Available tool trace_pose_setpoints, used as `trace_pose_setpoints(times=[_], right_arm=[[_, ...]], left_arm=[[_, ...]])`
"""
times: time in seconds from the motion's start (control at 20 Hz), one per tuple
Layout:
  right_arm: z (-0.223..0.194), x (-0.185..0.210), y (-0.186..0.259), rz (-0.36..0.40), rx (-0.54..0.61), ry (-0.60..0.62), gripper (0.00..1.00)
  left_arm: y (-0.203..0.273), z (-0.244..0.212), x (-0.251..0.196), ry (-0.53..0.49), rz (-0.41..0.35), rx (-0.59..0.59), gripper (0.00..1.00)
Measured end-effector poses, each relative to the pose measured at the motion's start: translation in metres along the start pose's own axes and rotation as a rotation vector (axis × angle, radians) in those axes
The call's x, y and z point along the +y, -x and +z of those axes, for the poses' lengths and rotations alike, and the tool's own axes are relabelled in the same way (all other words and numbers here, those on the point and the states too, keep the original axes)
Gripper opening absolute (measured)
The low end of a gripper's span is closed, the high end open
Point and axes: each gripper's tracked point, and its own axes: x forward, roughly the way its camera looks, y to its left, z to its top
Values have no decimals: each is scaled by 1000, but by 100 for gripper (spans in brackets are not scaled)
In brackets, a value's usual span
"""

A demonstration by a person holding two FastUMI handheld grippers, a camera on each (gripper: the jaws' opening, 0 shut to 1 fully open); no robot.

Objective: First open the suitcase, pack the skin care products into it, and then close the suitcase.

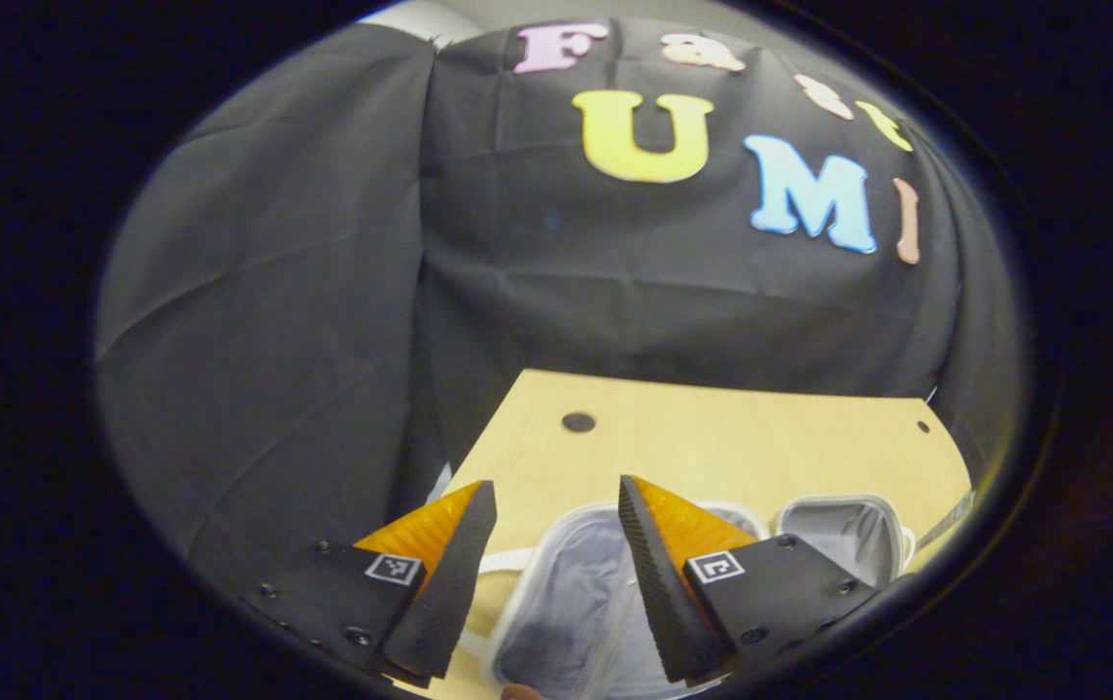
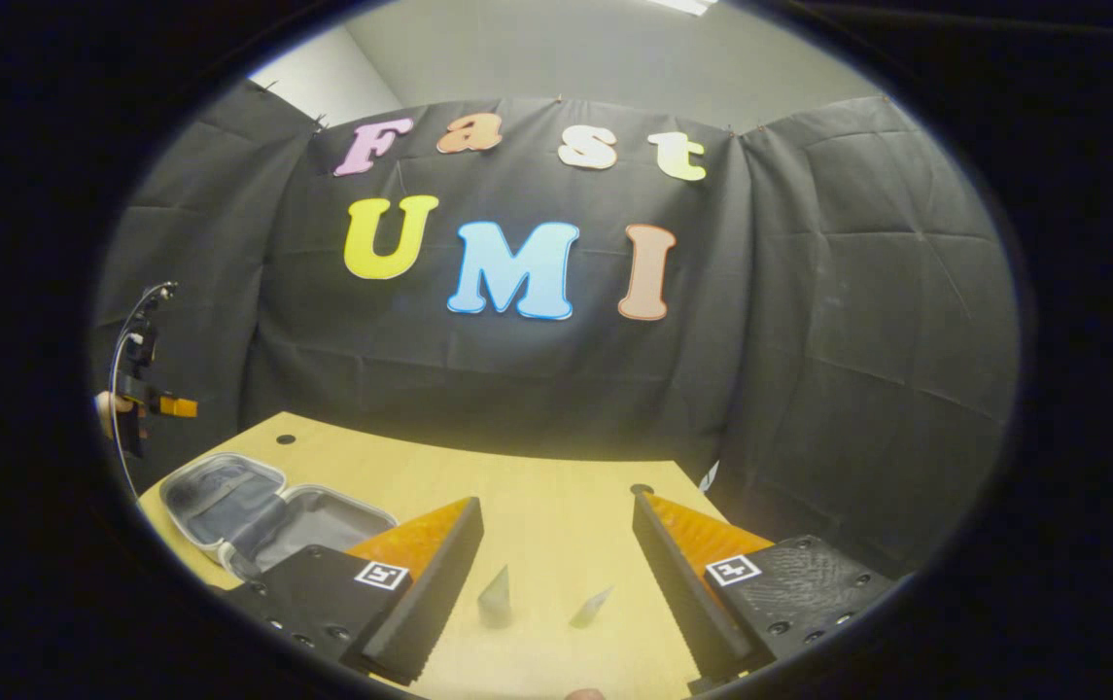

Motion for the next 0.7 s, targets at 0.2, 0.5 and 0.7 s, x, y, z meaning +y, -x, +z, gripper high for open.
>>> trace_pose_setpoints(times=[0.2, 0.5, 0.7], right_arm=[[-5, -22, -2, 5, -6, -45, 95], [-20, -59, 0, -9, 0, -43, 94], [-25, -77, -1, -8, -4, -36, 94]], left_arm=[[24, 5, -109, 28, -142, -69, 84], [53, -17, -243, 19, -262, -106, 84], [59, -31, -342, -11, -352, -107, 84]])
